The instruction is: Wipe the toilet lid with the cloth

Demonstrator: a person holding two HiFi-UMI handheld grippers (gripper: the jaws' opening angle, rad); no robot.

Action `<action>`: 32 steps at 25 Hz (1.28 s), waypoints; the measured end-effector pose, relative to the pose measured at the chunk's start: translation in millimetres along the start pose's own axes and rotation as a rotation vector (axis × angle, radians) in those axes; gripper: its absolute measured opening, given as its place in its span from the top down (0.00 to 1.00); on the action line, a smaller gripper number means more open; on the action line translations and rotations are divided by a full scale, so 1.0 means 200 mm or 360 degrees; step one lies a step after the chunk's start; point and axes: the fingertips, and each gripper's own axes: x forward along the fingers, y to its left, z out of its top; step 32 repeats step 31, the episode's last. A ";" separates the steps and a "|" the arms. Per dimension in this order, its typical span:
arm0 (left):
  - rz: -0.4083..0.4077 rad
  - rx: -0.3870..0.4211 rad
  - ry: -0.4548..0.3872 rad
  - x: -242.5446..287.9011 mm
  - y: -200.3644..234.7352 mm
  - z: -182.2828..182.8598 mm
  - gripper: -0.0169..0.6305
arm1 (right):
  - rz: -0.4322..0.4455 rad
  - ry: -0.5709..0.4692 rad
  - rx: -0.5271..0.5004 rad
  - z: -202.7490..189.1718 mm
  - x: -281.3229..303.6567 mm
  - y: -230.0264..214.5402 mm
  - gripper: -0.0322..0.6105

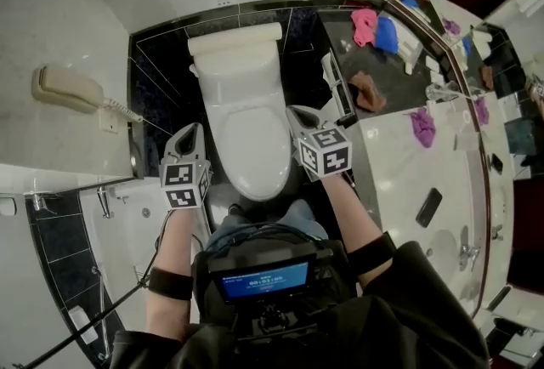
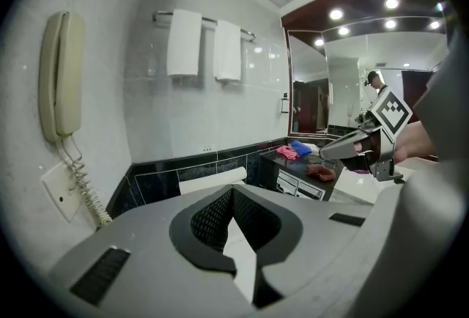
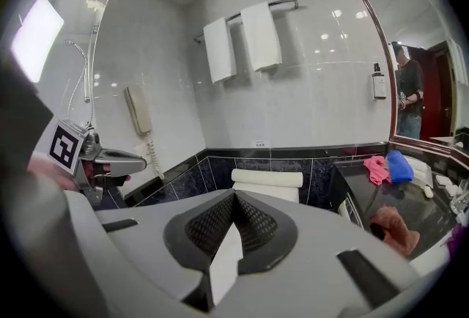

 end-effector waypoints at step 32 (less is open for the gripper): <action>0.0057 -0.0098 0.0016 -0.08 0.01 -0.04 0.97 | 0.0060 0.0075 -0.0097 -0.04 -0.01 0.01 0.93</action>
